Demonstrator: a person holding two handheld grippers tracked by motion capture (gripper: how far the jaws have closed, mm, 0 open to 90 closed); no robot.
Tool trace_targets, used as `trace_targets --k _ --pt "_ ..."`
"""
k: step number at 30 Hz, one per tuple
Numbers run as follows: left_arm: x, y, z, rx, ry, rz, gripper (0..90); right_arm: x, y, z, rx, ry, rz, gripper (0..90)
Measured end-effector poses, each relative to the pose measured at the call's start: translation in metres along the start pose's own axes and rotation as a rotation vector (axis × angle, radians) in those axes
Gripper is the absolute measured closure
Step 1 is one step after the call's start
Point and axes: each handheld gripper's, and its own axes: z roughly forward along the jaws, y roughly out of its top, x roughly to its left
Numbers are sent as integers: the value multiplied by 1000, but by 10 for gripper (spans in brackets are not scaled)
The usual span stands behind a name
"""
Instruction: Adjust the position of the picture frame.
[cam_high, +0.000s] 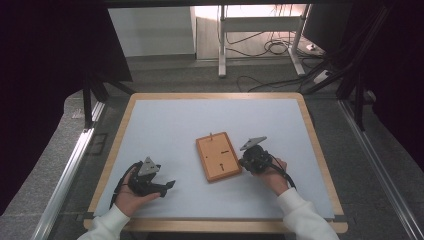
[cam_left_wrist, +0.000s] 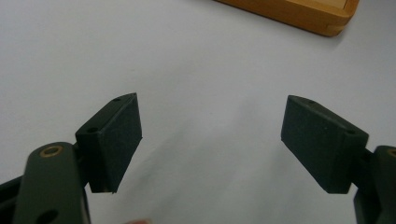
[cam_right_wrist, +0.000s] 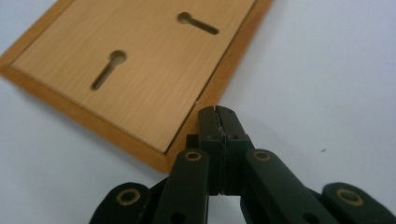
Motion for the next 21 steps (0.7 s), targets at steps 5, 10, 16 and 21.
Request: trace_targets --k 5,10,16,21 --pt "-1 0 1 2 1 0 201 6 -7 -3 -5 1 1 900" --pt "-1 0 0 1 -2 3 201 8 -11 -6 -13 30 29 900" --pt "-2 0 0 0 -2 5 201 16 -11 -4 -22 91 46 900" --pt "-2 0 0 1 -1 1 201 35 -8 -2 -24 128 -10 900"
